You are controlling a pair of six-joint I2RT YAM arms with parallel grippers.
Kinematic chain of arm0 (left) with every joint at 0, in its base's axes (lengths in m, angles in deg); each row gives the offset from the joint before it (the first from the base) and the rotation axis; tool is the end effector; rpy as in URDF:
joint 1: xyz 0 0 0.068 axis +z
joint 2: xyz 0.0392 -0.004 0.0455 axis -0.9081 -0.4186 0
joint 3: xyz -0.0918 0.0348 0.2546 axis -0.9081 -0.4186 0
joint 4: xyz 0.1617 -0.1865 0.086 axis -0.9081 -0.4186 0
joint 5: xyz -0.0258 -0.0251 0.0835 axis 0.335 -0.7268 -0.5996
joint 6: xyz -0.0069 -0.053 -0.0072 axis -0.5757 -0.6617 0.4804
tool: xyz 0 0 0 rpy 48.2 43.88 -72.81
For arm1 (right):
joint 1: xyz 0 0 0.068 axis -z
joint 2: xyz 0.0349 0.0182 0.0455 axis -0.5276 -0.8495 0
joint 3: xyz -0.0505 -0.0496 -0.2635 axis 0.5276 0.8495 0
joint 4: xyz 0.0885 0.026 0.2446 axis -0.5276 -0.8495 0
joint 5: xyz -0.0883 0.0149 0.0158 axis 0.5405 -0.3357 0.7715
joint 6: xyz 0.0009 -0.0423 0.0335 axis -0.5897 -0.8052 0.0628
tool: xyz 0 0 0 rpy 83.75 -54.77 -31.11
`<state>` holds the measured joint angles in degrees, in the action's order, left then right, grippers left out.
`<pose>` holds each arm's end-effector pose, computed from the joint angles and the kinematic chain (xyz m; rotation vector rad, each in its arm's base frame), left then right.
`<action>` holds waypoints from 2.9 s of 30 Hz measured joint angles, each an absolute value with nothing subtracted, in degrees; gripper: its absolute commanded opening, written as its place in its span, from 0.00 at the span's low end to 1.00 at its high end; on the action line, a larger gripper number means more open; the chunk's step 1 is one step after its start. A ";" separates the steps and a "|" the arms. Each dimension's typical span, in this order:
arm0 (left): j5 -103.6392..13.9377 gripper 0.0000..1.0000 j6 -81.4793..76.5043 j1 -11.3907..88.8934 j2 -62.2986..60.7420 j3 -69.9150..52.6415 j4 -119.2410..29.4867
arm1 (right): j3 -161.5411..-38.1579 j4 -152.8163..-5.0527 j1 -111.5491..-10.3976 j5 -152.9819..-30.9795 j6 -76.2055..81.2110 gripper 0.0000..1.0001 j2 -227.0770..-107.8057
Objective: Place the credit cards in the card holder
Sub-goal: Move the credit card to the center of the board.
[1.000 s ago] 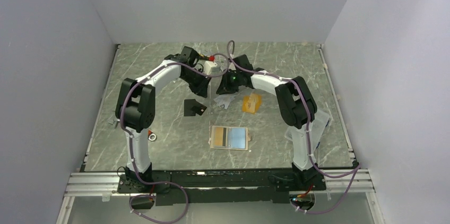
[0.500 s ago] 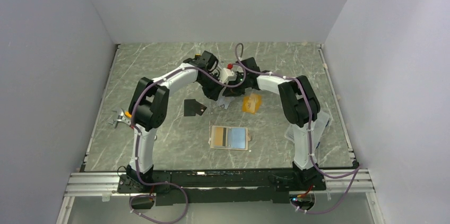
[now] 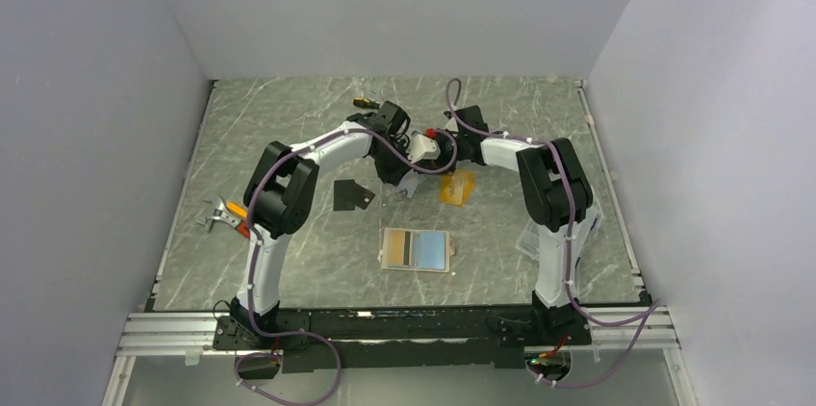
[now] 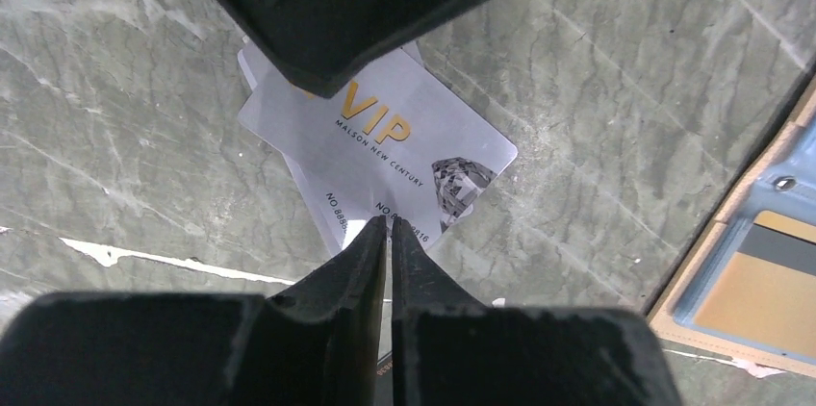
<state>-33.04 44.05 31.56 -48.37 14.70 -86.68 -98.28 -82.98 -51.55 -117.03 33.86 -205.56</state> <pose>0.3679 -0.2600 0.1761 1.6041 2.1779 -0.4722 0.3996 0.1635 0.1333 0.1399 2.5840 1.1164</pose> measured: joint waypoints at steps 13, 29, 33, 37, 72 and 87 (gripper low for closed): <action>-37.60 0.09 47.53 29.53 -48.46 13.28 -85.55 | -96.44 -82.26 -50.13 -117.92 34.71 0.24 -202.37; -39.44 0.04 48.97 28.06 -47.08 11.24 -85.77 | -91.17 -81.02 -48.93 -119.32 35.41 0.37 -201.30; -37.74 0.04 48.84 27.89 -46.69 10.76 -87.19 | -90.45 -81.04 -49.45 -119.28 35.65 0.37 -201.30; -34.59 0.05 47.88 28.65 -46.69 11.16 -89.00 | -90.45 -81.28 -50.39 -118.75 35.61 0.37 -201.32; -30.37 0.03 47.79 28.06 -46.43 10.57 -94.66 | -89.53 -82.59 -51.38 -116.13 35.17 0.33 -199.28; -28.51 0.02 48.73 29.29 -46.40 15.75 -96.87 | -88.49 -82.55 -51.11 -116.17 35.19 0.31 -198.87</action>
<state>-28.51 48.73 29.29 -46.40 15.75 -96.87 -88.49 -82.55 -51.11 -116.17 35.19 -198.87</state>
